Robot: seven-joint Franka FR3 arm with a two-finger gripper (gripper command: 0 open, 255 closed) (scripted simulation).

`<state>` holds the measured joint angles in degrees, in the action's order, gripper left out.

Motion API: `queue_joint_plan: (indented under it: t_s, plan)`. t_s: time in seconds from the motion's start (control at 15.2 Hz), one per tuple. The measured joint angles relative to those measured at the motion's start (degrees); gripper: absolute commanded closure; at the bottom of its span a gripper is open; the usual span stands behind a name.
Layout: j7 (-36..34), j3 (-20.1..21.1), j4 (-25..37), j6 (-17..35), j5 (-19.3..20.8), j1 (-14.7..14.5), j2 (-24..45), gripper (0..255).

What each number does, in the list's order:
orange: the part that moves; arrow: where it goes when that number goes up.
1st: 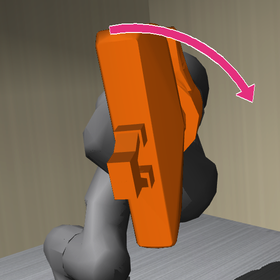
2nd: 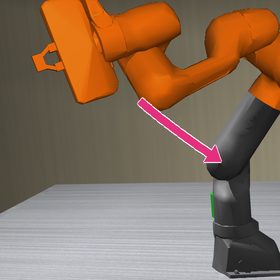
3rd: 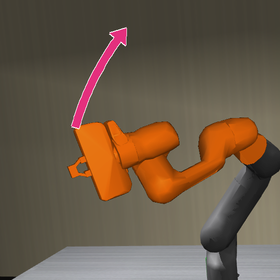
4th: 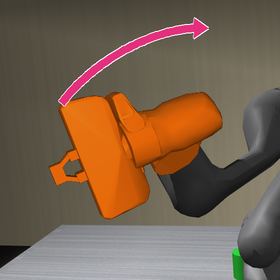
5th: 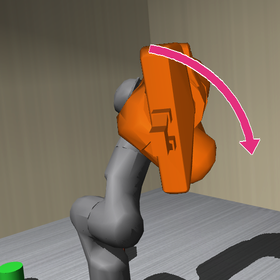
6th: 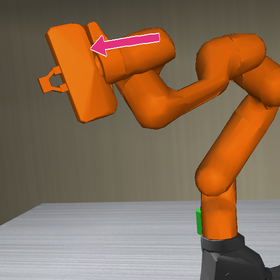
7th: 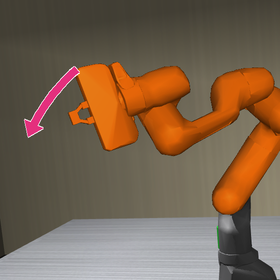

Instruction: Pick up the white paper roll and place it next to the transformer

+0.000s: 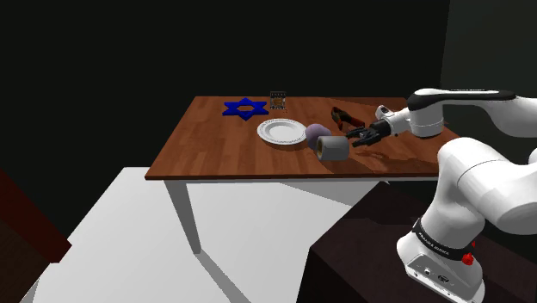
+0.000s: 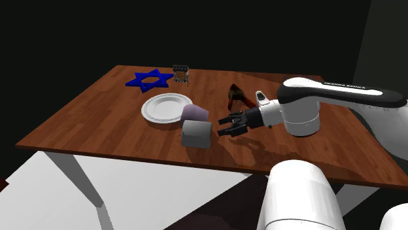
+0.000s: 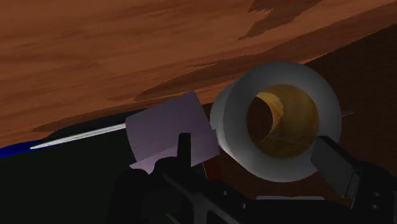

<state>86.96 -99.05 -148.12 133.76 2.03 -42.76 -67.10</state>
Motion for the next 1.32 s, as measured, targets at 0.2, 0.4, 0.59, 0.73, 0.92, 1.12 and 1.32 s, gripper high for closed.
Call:
queue_joint_plan:
  t_s: [0.2,0.4,0.59,0.73,0.92,1.12,1.32]
  plan:
    - [1.6,-2.7,0.5,1.5,0.4,-3.1,-1.5,0]
    - [1.6,-3.5,0.0,3.9,0.4,-5.2,-2.0,0]
    - [1.7,-4.3,-0.6,6.0,0.6,-6.8,-2.3,0]
    - [1.7,-4.4,-0.7,6.3,0.5,-7.0,-2.4,0]
    - [1.7,-4.4,-0.7,6.4,0.5,-7.1,-2.4,0]
    - [1.7,-4.4,-0.7,6.4,0.5,-7.1,-2.4,255]
    - [1.7,-4.4,-0.7,6.4,0.5,-7.1,-2.4,255]
